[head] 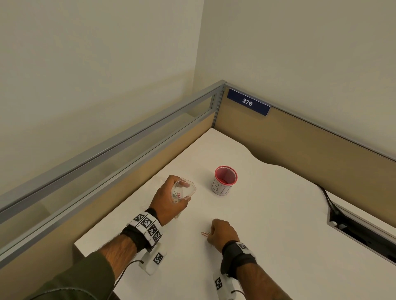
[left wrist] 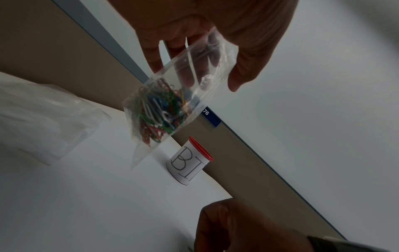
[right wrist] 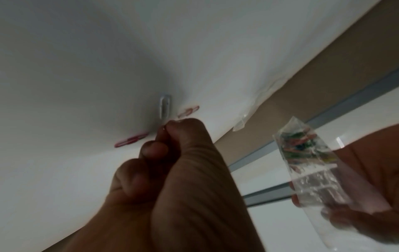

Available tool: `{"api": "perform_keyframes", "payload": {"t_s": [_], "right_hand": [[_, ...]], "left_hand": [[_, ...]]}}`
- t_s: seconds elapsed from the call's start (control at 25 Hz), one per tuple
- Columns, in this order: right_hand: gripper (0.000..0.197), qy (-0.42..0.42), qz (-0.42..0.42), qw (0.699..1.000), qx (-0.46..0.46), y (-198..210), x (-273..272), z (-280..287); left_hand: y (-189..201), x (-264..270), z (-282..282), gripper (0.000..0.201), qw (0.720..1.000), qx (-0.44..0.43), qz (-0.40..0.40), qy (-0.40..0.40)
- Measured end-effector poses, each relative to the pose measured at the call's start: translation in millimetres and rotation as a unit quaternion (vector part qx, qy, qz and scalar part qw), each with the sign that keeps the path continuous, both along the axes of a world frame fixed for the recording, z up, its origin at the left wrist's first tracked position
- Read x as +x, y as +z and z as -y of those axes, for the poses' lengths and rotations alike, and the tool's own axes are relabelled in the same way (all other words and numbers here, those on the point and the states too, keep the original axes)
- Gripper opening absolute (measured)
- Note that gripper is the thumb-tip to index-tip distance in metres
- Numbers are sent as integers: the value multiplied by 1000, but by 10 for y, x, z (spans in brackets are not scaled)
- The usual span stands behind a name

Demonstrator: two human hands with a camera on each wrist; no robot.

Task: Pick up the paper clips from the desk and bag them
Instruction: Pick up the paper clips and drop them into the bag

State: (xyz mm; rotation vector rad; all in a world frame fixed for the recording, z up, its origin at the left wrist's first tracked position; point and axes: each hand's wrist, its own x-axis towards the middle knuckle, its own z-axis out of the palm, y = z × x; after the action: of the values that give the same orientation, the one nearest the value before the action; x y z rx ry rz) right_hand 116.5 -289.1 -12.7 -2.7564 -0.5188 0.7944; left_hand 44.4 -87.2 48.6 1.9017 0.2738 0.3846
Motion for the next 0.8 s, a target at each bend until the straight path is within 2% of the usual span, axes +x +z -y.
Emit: {"api": "perform_keyframes", "payload": {"t_s": [0.08,0.2,0.32,0.44,0.64,0.8], "right_hand": [[14,-25,11,998,55,172,19,53],[13,-39,74,983,165,609,81,67],[14,-2,131,956,262,1153,97,-86],[11,56,161,943,287,1510,84,-310],[13,159,207,937,233,1585,12,-517],[15,78,238,929,273,1389,142,-259]], "left_hand": [[-3,-4,20,42,1000,-2,2,-2],[-27,7,45,43,1000,0,6,-6],[-35,20,96,43,1000,-1,-1,-9],[-2,37,183,44,1000,-4,-1,-12],[42,50,292,49,1000,-6,-19,-6],[16,-28,255,44,1000,-6,1,-2]]}}
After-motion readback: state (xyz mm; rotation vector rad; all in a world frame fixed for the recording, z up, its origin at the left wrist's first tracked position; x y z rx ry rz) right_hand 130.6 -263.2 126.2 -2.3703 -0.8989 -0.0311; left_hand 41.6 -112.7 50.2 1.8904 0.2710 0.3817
